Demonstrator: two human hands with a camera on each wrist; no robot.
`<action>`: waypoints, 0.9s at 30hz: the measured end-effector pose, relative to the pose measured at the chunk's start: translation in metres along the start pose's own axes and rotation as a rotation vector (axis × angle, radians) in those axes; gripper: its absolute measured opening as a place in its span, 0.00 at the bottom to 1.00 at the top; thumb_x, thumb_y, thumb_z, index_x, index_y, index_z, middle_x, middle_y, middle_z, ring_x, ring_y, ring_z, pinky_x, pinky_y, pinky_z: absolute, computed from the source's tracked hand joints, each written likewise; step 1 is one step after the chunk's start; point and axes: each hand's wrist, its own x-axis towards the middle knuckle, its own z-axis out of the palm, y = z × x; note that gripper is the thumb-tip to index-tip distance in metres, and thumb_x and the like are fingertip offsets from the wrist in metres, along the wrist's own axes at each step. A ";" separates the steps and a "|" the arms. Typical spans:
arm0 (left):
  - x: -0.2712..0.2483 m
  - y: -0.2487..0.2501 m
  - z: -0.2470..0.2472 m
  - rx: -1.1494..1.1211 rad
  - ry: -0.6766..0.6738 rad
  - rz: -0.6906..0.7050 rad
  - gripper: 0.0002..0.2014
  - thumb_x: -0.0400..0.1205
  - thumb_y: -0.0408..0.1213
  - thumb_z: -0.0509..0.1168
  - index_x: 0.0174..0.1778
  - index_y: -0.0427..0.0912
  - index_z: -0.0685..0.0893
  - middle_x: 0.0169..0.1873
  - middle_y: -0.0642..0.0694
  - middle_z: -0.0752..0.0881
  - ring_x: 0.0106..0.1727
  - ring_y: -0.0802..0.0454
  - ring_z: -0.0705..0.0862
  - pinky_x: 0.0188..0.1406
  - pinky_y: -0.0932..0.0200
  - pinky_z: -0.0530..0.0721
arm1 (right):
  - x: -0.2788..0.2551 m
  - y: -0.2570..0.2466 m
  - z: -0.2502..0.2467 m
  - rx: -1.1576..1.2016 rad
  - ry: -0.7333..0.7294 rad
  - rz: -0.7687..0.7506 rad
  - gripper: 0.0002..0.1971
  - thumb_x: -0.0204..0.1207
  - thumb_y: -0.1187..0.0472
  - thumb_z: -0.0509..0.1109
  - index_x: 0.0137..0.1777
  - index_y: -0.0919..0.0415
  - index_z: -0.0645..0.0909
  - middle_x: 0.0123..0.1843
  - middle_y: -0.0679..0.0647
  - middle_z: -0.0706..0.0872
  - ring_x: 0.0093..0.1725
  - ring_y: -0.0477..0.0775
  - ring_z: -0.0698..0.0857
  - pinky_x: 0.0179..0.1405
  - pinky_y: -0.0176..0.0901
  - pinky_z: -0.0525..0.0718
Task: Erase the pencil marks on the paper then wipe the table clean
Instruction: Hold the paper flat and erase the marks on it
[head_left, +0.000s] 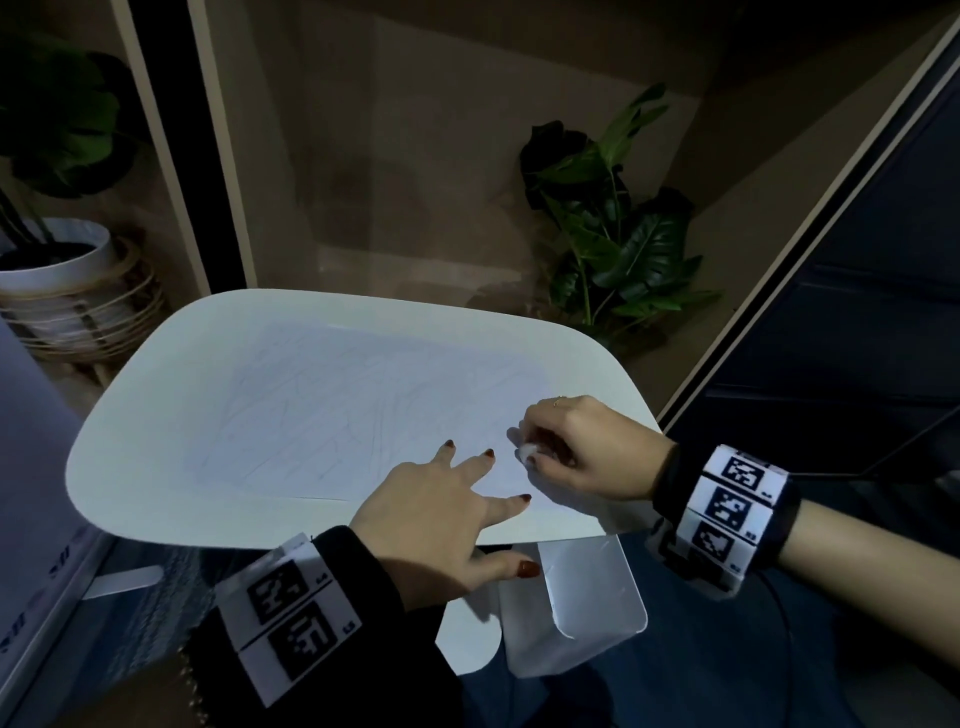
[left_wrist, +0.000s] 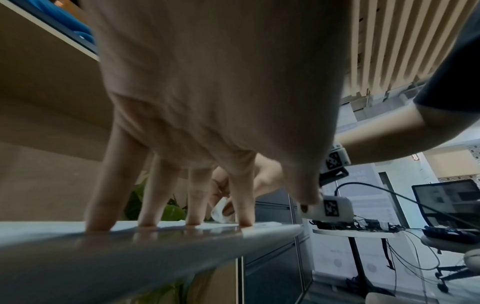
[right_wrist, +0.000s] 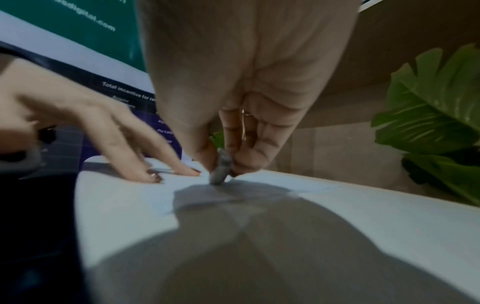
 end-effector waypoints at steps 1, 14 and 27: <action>0.001 -0.001 0.001 -0.015 -0.006 0.003 0.33 0.82 0.70 0.47 0.83 0.70 0.51 0.87 0.50 0.45 0.87 0.42 0.44 0.78 0.44 0.61 | -0.003 -0.003 0.004 0.001 0.006 -0.017 0.07 0.79 0.58 0.66 0.47 0.63 0.79 0.42 0.54 0.83 0.39 0.53 0.78 0.41 0.42 0.75; 0.001 -0.004 0.010 -0.018 -0.001 0.005 0.35 0.81 0.71 0.49 0.83 0.72 0.45 0.86 0.46 0.38 0.87 0.45 0.38 0.83 0.41 0.50 | -0.003 0.002 0.006 0.025 -0.057 -0.121 0.04 0.82 0.63 0.66 0.52 0.63 0.80 0.46 0.53 0.82 0.40 0.44 0.68 0.43 0.33 0.65; 0.000 -0.004 0.011 0.007 -0.005 0.030 0.34 0.80 0.72 0.49 0.82 0.75 0.45 0.86 0.43 0.36 0.86 0.42 0.38 0.84 0.41 0.51 | 0.004 0.013 -0.002 -0.030 -0.047 0.021 0.06 0.80 0.63 0.67 0.48 0.65 0.82 0.47 0.55 0.86 0.45 0.56 0.81 0.44 0.36 0.71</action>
